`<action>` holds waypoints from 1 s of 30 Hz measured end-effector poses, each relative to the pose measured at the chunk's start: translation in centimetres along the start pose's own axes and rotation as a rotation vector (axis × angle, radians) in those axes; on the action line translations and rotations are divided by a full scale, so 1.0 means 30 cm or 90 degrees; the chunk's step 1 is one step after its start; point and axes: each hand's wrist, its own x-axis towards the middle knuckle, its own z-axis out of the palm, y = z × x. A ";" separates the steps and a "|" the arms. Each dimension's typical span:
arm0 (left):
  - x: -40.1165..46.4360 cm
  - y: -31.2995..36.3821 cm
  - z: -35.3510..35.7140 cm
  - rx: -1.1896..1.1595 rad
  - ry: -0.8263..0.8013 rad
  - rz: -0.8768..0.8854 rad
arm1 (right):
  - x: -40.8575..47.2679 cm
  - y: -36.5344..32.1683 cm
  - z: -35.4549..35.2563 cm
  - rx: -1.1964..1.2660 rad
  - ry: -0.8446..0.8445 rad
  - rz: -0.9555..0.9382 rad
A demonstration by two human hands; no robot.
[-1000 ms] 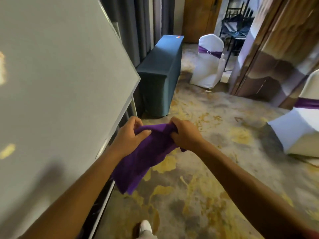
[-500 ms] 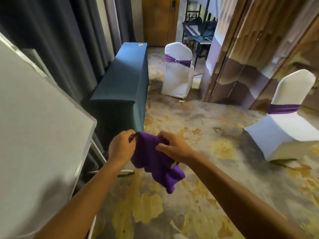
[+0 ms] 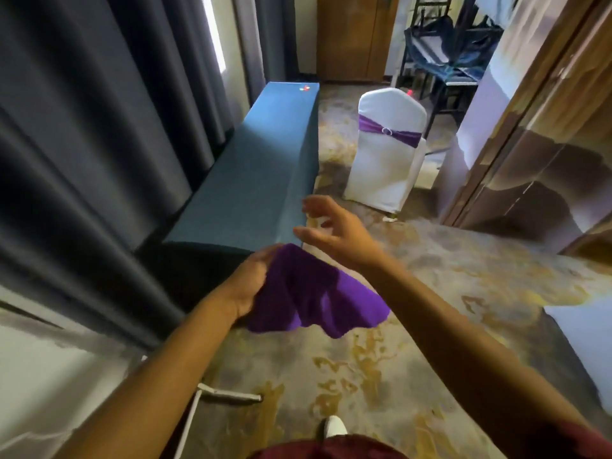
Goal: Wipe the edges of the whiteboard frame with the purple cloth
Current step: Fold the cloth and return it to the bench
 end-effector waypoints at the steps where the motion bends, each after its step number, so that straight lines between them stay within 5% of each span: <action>1: 0.067 0.036 -0.013 0.035 -0.001 0.017 | 0.111 0.033 -0.011 0.008 -0.123 0.061; 3: 0.189 0.107 -0.044 0.074 0.015 0.042 | 0.293 0.091 -0.012 0.057 -0.347 0.149; 5: 0.328 0.168 -0.098 0.046 0.049 0.043 | 0.464 0.160 0.006 0.049 -0.450 0.190; 10: 0.650 0.226 -0.284 0.017 0.092 0.041 | 0.833 0.325 0.141 -0.174 -0.490 0.074; 14: 0.854 0.248 -0.427 -0.031 0.105 0.028 | 1.133 0.434 0.234 -0.212 -0.444 0.034; 18: 0.993 0.270 -0.528 0.117 0.118 -0.067 | 1.429 0.476 0.268 -0.172 -0.401 0.019; 22: 1.080 0.265 -0.618 0.090 0.190 -0.089 | 1.652 0.525 0.297 -0.170 -0.661 0.052; 25: 1.112 0.229 -0.683 0.035 0.253 -0.131 | 1.784 0.590 0.368 -0.365 -0.891 -0.065; 30: 1.155 0.138 -0.776 0.119 0.263 -0.233 | 1.943 0.725 0.599 -0.566 -1.055 -0.101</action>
